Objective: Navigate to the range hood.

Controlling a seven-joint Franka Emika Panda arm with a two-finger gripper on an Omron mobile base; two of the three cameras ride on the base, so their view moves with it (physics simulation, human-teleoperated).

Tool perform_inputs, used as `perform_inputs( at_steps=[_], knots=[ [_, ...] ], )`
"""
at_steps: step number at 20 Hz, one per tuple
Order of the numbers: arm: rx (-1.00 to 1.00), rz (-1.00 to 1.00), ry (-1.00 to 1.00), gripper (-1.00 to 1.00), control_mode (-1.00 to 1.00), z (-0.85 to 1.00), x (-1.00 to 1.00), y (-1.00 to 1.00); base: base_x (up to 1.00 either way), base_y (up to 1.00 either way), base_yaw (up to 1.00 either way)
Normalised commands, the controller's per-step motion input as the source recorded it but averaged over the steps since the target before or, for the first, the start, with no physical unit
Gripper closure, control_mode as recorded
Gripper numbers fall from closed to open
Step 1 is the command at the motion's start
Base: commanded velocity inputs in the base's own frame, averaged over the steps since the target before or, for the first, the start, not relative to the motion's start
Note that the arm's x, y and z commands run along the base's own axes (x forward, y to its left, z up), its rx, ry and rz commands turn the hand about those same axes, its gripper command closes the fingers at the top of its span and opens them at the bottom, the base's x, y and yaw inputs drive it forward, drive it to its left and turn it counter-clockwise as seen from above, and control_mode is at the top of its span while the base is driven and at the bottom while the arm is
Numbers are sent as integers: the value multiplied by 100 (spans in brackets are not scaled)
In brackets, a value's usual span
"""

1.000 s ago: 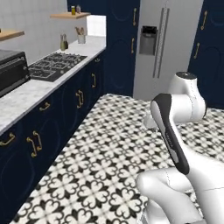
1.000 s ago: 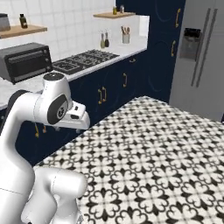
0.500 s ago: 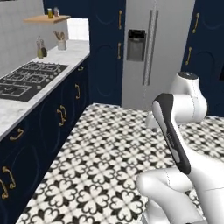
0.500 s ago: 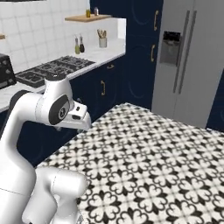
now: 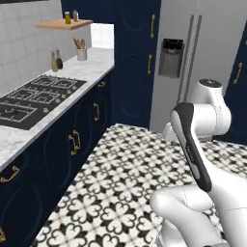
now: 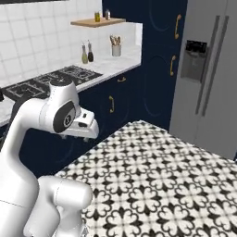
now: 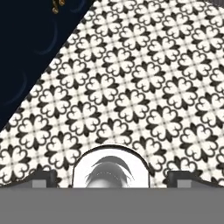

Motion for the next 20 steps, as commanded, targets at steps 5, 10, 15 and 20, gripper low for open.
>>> perform_inputs(
  at_steps=[5, 10, 15, 20],
  knots=[
    [0, 0, 0, -100, 100, 0, 0, 0, 100, -3, 45],
    [0, 0, 0, -100, 100, 0, 0, 0, 100, -10, 47],
    [0, 0, 0, -100, 100, 0, 0, 0, 100, -19, 50],
    [0, 0, 0, -100, 100, 0, 0, 0, 100, -34, 51]
  ],
)
